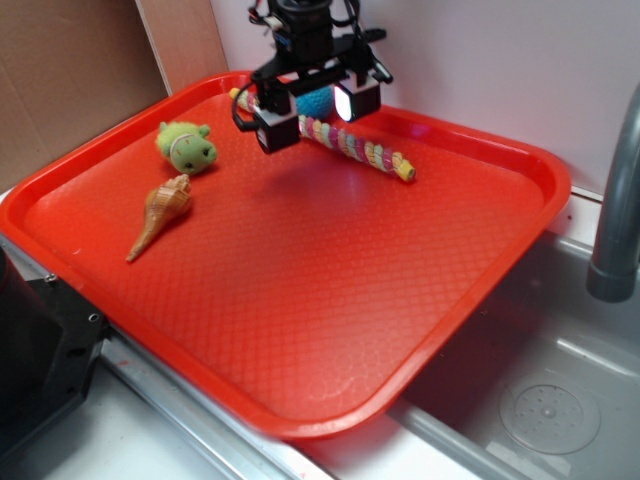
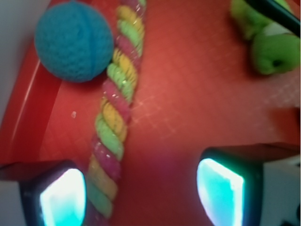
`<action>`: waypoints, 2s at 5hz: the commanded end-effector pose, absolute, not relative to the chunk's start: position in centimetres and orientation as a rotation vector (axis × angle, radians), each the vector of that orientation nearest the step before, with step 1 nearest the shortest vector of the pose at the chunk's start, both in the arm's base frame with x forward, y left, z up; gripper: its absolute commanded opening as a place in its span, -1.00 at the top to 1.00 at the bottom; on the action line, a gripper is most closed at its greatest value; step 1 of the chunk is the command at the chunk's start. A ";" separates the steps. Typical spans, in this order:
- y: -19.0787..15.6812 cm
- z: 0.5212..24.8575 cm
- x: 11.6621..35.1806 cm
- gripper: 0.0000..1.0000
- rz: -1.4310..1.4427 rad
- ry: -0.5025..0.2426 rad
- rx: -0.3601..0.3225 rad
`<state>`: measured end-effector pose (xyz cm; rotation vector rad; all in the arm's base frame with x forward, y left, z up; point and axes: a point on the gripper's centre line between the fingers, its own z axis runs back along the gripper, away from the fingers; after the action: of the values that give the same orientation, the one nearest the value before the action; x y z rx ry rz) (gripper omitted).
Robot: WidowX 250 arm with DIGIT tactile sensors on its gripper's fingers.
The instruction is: Grab the multicolored rope.
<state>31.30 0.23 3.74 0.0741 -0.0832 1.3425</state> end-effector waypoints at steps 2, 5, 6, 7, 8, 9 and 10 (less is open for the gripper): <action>1.6 3.0 33.1 1.00 1.386 -0.075 0.083; 1.8 2.8 33.3 1.00 1.379 -0.074 0.078; 1.4 5.0 33.0 1.00 1.131 -0.037 0.022; 0.2 8.6 31.5 1.00 0.881 -0.059 0.008; -1.1 12.5 28.7 1.00 0.631 -0.063 -0.005; -1.7 15.5 26.0 1.00 0.454 -0.088 0.019; -1.8 18.8 23.2 1.00 0.298 -0.078 0.001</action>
<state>22.69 -3.49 17.73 0.0110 -0.0345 0.3071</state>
